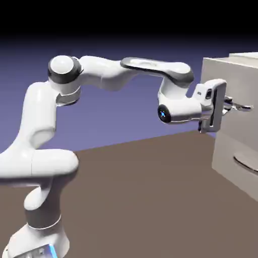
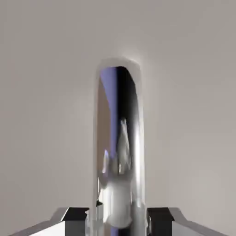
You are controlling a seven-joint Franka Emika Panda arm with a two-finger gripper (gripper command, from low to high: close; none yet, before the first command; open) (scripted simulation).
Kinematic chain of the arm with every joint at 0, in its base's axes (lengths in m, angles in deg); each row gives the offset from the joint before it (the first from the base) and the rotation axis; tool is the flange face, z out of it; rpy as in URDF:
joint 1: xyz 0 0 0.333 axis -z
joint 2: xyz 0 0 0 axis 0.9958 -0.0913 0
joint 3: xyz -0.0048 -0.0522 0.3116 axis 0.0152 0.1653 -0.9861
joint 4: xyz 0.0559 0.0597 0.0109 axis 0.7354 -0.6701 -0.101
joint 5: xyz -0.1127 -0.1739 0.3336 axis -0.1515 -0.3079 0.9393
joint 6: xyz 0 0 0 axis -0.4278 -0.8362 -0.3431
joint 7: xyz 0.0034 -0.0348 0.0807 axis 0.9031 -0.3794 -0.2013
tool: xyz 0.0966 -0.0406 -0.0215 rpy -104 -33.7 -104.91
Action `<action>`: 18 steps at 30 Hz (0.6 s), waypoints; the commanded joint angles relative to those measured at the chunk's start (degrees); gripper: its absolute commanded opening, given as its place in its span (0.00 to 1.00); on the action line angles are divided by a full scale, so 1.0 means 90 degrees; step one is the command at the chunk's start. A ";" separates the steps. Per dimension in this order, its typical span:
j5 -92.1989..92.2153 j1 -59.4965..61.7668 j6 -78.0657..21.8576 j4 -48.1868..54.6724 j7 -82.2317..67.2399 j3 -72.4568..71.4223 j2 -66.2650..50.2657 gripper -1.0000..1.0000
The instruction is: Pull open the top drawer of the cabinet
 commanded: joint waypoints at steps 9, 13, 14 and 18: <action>-0.0132 0.0370 -0.0500 0.0084 0.2205 0.0408 -0.2074 0.00; -0.0208 -0.0223 -0.0800 -0.0750 0.2396 0.0738 -0.2327 0.00; -0.0229 -0.0406 -0.0860 -0.0980 0.2375 0.0826 -0.2329 0.00; -0.0316 -0.1016 -0.1036 -0.1727 0.2325 0.1129 -0.2362 0.00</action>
